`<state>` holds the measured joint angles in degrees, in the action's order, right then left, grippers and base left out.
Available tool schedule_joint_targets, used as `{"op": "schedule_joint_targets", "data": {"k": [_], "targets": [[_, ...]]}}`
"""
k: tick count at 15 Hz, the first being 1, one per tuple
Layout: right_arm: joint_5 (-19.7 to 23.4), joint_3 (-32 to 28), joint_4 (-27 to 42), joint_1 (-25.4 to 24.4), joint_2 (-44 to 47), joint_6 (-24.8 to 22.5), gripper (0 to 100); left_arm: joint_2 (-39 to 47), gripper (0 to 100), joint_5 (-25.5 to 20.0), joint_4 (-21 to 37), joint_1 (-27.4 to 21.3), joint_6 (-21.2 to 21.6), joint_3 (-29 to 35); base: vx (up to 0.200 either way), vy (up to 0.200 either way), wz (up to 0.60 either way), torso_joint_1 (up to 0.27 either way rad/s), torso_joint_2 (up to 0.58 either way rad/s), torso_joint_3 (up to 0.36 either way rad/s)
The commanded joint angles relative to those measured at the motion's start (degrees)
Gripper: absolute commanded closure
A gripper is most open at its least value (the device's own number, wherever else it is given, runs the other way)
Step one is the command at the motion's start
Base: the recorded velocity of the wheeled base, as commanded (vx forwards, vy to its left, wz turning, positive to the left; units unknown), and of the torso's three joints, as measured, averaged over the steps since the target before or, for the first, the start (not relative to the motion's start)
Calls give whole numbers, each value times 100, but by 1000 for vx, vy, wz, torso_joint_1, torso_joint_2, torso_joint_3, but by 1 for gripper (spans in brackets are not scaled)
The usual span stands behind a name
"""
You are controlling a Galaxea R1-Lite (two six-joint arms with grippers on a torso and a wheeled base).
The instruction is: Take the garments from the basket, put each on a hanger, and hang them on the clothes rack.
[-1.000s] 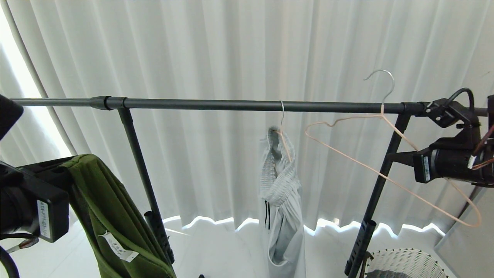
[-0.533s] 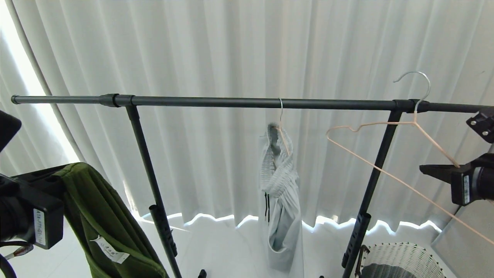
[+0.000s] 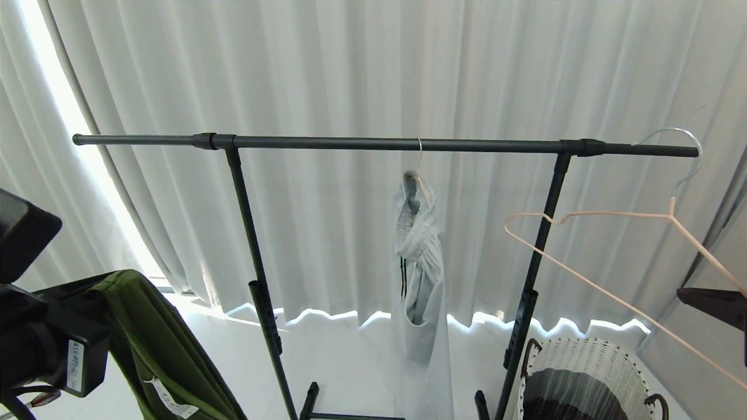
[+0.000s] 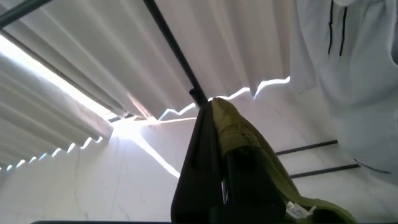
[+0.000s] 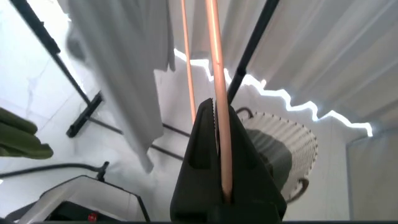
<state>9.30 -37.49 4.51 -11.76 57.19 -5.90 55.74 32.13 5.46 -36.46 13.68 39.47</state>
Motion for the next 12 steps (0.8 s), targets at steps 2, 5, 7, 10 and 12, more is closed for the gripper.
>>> {"op": "schedule_joint_targets", "data": {"k": [2,5,7,10,12], "targets": [[1,163,164,-1,-480,-8,100,16,100,3,-1,139,21,-1,-200,0,0,0,5,5],[10,242,296,-10,-586,-8,100,25,100,3,-1,183,21,-19,-200,0,0,4,2,-1],[28,277,287,-28,-586,-16,100,25,100,3,-1,183,21,-10,0,0,0,0,0,0],[45,295,287,-186,-542,-16,100,60,100,3,-1,183,21,-19,0,0,0,0,0,0],[98,426,270,-529,-551,28,100,201,100,3,-1,183,30,-19,0,0,0,0,0,0]]}}
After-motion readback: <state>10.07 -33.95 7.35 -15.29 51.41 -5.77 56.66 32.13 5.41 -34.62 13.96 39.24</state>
